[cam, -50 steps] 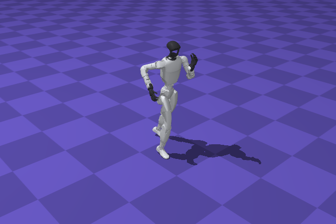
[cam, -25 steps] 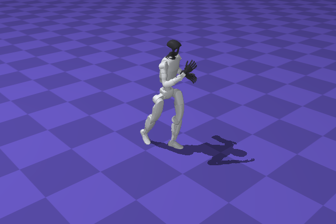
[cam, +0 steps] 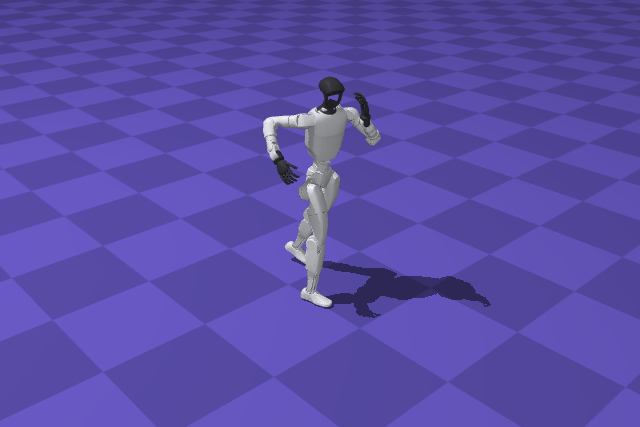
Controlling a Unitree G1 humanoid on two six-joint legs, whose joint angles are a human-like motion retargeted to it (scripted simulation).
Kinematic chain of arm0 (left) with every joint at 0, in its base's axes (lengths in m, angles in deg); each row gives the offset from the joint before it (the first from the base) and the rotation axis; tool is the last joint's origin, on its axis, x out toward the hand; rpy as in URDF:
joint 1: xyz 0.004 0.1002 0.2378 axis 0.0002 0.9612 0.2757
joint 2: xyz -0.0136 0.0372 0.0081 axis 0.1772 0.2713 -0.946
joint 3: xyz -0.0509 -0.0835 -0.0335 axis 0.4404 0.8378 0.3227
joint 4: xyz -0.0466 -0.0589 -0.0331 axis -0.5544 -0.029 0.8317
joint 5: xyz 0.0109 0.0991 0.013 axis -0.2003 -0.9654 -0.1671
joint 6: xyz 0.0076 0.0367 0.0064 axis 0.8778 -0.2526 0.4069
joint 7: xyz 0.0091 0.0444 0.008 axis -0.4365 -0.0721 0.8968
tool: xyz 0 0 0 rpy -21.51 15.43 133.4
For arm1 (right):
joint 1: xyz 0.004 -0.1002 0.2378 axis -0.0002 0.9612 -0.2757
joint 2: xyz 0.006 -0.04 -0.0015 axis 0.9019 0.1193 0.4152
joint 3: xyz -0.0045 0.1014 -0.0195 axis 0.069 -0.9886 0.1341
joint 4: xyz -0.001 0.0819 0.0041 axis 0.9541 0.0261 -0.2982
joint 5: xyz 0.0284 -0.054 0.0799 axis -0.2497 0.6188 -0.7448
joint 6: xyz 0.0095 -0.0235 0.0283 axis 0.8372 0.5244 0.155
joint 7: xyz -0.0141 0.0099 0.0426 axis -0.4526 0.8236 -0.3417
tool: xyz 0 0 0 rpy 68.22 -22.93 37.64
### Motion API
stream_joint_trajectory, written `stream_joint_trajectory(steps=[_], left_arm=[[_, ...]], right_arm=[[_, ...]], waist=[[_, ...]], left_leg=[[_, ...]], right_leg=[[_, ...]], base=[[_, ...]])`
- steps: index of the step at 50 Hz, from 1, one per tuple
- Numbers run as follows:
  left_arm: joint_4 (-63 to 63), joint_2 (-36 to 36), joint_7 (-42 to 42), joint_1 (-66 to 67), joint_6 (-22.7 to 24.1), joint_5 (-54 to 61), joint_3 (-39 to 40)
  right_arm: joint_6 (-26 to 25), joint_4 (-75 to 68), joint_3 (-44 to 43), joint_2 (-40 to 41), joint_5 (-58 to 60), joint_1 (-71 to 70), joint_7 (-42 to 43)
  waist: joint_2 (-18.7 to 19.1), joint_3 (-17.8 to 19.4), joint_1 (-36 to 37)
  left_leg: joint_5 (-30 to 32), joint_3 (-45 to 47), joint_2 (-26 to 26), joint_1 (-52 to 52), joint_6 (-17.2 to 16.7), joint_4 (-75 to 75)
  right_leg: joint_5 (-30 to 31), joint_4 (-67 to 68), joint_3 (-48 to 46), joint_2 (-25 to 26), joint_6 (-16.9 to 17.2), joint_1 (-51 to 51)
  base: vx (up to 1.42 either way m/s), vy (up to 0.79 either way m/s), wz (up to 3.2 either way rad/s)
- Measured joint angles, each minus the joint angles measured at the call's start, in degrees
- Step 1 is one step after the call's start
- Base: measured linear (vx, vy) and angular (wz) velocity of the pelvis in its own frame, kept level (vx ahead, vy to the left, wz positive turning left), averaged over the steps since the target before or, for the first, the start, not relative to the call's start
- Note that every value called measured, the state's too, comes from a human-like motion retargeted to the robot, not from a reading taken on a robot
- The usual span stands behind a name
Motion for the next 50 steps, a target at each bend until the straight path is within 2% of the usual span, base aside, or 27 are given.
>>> stream_joint_trajectory(steps=[3, 5, 7, 8, 10, 11, 13, 15, 17, 20, 22, 24, 25, 27, 30, 32, 33, 35, 37, 38, 39, 40, 42, 45, 47, 48, 50], left_arm=[[-4.3, 1.7, -3.8, 5.2, 0.0, -1.2, -4.9], [-2.8, 1.4, -7.1, 12.9, -1.3, 0.4, -6.2], [2.4, -0.1, -13.3, 21.7, -4.7, 5.9, -4.1], [6.1, -1.2, -14.9, 26.2, -6.7, 8.0, -2.3], [15.0, -3.8, -11.5, 37.4, -10.4, 9.5, 1.9], [20.1, -5.3, -9.8, 43.2, -11.6, 9.4, 4.0], [26.9, -6.9, -8.3, 55.5, -12.5, 12.5, 8.2], [26.4, -4.5, -8.6, 68.0, -11.3, 18.0, 10.9], [22.1, 2.2, -9.6, 77.5, -9.8, 18.5, 11.4], [19.2, 7.7, -14.3, 86.7, -8.0, 16.8, 12.9], [19.2, 4.7, -17.8, 91.8, -7.1, 18.2, 16.2], [18.8, 0.3, -19.0, 94.4, -6.9, 20.6, 19.5], [18.3, -1.8, -18.8, 94.8, -6.9, 21.8, 20.9], [17.0, -3.8, -17.0, 93.0, -7.5, 22.5, 22.2], [17.4, -5.4, -17.9, 87.8, -8.5, 16.1, 21.1], [20.7, -6.7, -17.0, 78.9, -9.9, 11.8, 17.5], [23.2, -7.6, -15.4, 72.5, -10.8, 10.5, 15.0], [28.9, -10.0, -10.1, 55.8, -11.9, 8.8, 8.5], [32.2, -12.1, -4.2, 37.7, -12.0, 8.0, 2.4], [32.3, -13.0, -2.9, 28.5, -12.0, 8.6, -0.3], [31.5, -14.0, -2.6, 20.4, -11.9, 8.4, -2.0], [30.2, -15.1, -2.8, 12.8, -11.7, 7.7, -3.3], [25.9, -16.8, -2.8, 3.4, -10.2, 3.4, -3.8], [17.6, -19.1, -1.1, -1.0, -6.6, -1.1, -3.7], [11.8, -20.9, -1.6, -1.3, -3.9, 3.8, -3.9], [9.4, -21.4, -2.0, -2.1, -2.8, 7.4, -3.6], [6.4, -21.4, -2.8, -3.8, -1.5, 11.6, -3.5]], right_arm=[[-1.9, -1.6, 2.4, 4.0, 1.6, -1.7, -0.2], [-3.2, -3.4, 6.0, 5.9, 3.4, -6.1, 0.1], [-4.6, -5.9, 10.2, 7.3, 3.6, -12.8, 0.9], [-5.0, -7.6, 12.9, 8.5, 3.3, -17.0, 2.7], [-4.7, -10.0, 18.0, 11.8, 3.4, -26.4, 9.0], [-4.5, -10.6, 21.0, 14.1, 4.5, -33.9, 11.7], [-4.1, -9.7, 25.6, 19.3, 8.0, -49.8, 14.6], [-3.6, -5.2, 27.9, 25.2, 11.0, -63.4, 15.2], [-2.3, 2.0, 29.1, 29.8, 9.0, -70.5, 16.8], [-0.3, 12.4, 31.2, 31.8, 3.7, -75.9, 15.0], [0.3, 17.6, 33.0, 30.4, 2.9, -77.3, 11.2], [0.9, 21.2, 35.3, 29.1, 2.3, -77.4, 8.6], [1.1, 22.5, 36.5, 28.6, 1.5, -76.8, 7.9], [1.3, 23.2, 35.8, 27.1, -1.5, -72.5, 7.1], [0.5, 21.2, 29.9, 24.0, -2.9, -61.6, 4.3], [-1.1, 16.2, 27.4, 23.7, 0.5, -56.4, 4.1], [-1.6, 12.5, 26.9, 24.0, 2.8, -54.9, 5.0], [-1.9, 1.6, 27.4, 25.5, 7.8, -52.8, 10.6], [-2.1, -12.0, 30.0, 27.0, 9.8, -48.0, 20.5], [-2.8, -18.2, 32.4, 27.9, 6.2, -45.4, 25.3], [-2.6, -22.3, 34.2, 28.3, 1.4, -41.9, 29.3], [-2.0, -25.4, 35.7, 28.3, -4.0, -37.9, 32.9], [-0.1, -25.6, 35.3, 24.9, -6.4, -29.4, 35.3], [1.1, -21.9, 29.0, 16.9, -0.8, -17.2, 29.2], [0.6, -19.9, 25.0, 13.3, 2.1, -11.3, 24.9], [-0.2, -19.4, 23.5, 12.0, 4.0, -9.4, 23.8], [-2.1, -18.8, 21.9, 10.1, 9.6, -7.2, 22.0]], waist=[[-6.5, 2.9, 1.8], [-9.5, 4.0, 3.9], [-8.8, 4.5, 6.7], [-7.9, 4.9, 8.6], [-6.2, 6.2, 13.7], [-6.6, 6.7, 16.5], [-8.8, 6.8, 21.4], [-12.1, 4.7, 26.7], [-15.5, 1.2, 33.4], [-21.0, -3.9, 40.5], [-22.7, -5.0, 42.6], [-21.4, -4.2, 43.8], [-19.8, -3.0, 44.5], [-12.7, 0.7, 45.4], [-1.9, 2.1, 42.4], [-0.5, 2.8, 38.5], [-2.2, 3.3, 36.4], [-7.7, 3.6, 32.1], [-10.2, 3.0, 28.2], [-11.4, 2.7, 27.3], [-11.8, 2.0, 26.6], [-11.7, 1.1, 25.9], [-9.3, -1.8, 23.1], [-2.5, -5.5, 13.9], [-0.5, -5.1, 6.3], [-1.2, -4.0, 2.8], [-5.0, -1.5, -1.4]], left_leg=[[-7.0, 1.3, -4.1, 4.4, 4.2, 12.5], [-15.0, -0.4, -7.2, -0.6, 7.0, 33.4], [-24.0, 0.1, -6.3, -11.6, 8.9, 60.6], [-28.0, 0.9, -4.5, -17.2, 10.1, 73.8], [-33.7, 2.9, -0.5, -26.0, 10.3, 95.8], [-36.0, 3.9, -0.6, -30.3, 11.3, 103.3], [-38.2, 6.8, -1.2, -39.2, 11.9, 113.2], [-37.5, 10.3, -0.7, -47.3, 11.1, 114.5], [-35.6, 13.3, 0.9, -52.5, 11.9, 108.0], [-31.4, 18.6, 1.2, -55.2, 15.2, 88.7], [-25.7, 21.7, -0.7, -50.0, 13.6, 68.8], [-17.4, 22.7, -2.7, -40.8, 9.5, 45.1], [-13.2, 22.9, -3.3, -34.9, 7.1, 32.3], [-8.1, 22.7, -1.0, -21.7, 0.7, 10.7], [-5.4, 20.1, 6.3, -13.2, -8.4, -0.1], [-12.0, 17.6, 6.4, -12.6, -6.5, 3.0], [-18.4, 16.4, 4.2, -13.4, -2.9, 6.4], [-30.9, 12.8, -1.7, -18.1, 7.2, 17.1], [-38.4, 9.9, -3.1, -24.6, 10.8, 31.2], [-39.4, 8.4, -4.5, -25.0, 12.2, 32.2], [-39.3, 7.2, -5.0, -24.1, 11.4, 31.1], [-38.8, 6.3, -5.0, -22.6, 9.4, 28.9], [-33.7, 4.1, -3.1, -17.5, 5.9, 19.5], [-18.4, -0.7, 2.6, -11.4, 0.9, 7.2], [-6.7, -4.3, 4.3, -8.3, -2.9, 2.9], [-2.6, -5.1, 3.7, -6.3, -4.0, 1.7], [-0.1, -1.0, 2.7, -0.7, -4.6, 1.0]], right_leg=[[1.8, -5.3, -2.3, -4.4, 2.8, 6.6], [3.4, -4.3, -7.6, -7.3, 3.5, 9.9], [-5.0, 0.2, -10.8, -6.6, 1.7, 10.1], [-11.8, 3.7, -10.9, -5.4, 0.1, 9.5], [-25.2, 13.7, -8.8, -2.7, -4.4, 7.8], [-28.7, 18.1, -7.0, -2.1, -5.4, 6.5], [-32.5, 23.0, -3.3, -1.5, -6.1, 5.2], [-31.1, 19.3, 0.3, -1.6, -5.2, 7.7], [-22.7, 8.8, 2.8, -2.3, -3.6, 13.5], [-1.4, -5.3, 3.8, -5.7, 1.0, 20.9], [9.4, -10.5, 3.8, -7.6, 3.3, 26.3], [12.4, -12.5, 2.1, -7.3, 2.2, 32.6], [12.2, -12.7, 1.0, -6.3, 0.8, 36.4], [8.6, -8.6, 0.1, -0.7, -2.7, 44.5], [-1.7, 12.3, -4.9, 7.7, -7.3, 46.8], [-12.0, 37.5, -10.8, 5.4, -9.3, 39.3], [-17.5, 50.6, -12.1, 1.9, -9.8, 34.1], [-27.5, 72.9, -10.9, -4.3, -9.5, 22.2], [-33.5, 85.0, -10.1, -5.4, -9.4, 11.7], [-34.6, 88.1, -9.8, -6.4, -8.9, 6.3], [-35.6, 88.4, -10.5, -7.3, -9.1, 1.8], [-36.5, 87.5, -11.5, -8.1, -9.7, -2.2], [-34.8, 77.6, -16.1, -8.8, -10.3, -7.3], [-27.4, 48.5, -24.9, -4.9, -8.2, -7.0], [-20.9, 20.7, -27.5, -2.0, -4.1, -0.9], [-17.4, 6.3, -27.5, -1.9, -1.3, 3.4], [-12.8, -11.5, -25.9, -4.7, 4.8, 9.1]], base=[[1.19, -0.48, -0.47], [1.09, -0.38, -0.74], [0.99, -0.33, -0.66], [0.95, -0.29, -0.84], [0.95, -0.25, -1.28], [0.94, -0.22, -1.67], [0.96, -0.19, -1.77], [1.09, -0.13, -1.53], [1.20, -0.07, -0.88], [1.27, 0.03, -0.19], [1.34, 0.13, -0.31], [1.34, 0.17, -0.67], [1.34, 0.20, -0.85], [1.34, 0.26, -0.54], [1.27, 0.29, 0.56], [1.05, 0.23, 1.25], [0.89, 0.16, 1.38], [0.81, 0.09, 1.62], [0.83, -0.02, 1.78], [0.88, -0.09, 1.40], [0.93, -0.11, 1.12], [1.00, -0.14, 0.92], [1.05, -0.20, 0.82], [1.07, -0.30, 1.45], [1.07, -0.41, 2.36], [1.07, -0.50, 2.45], [1.05, -0.60, 1.87]])
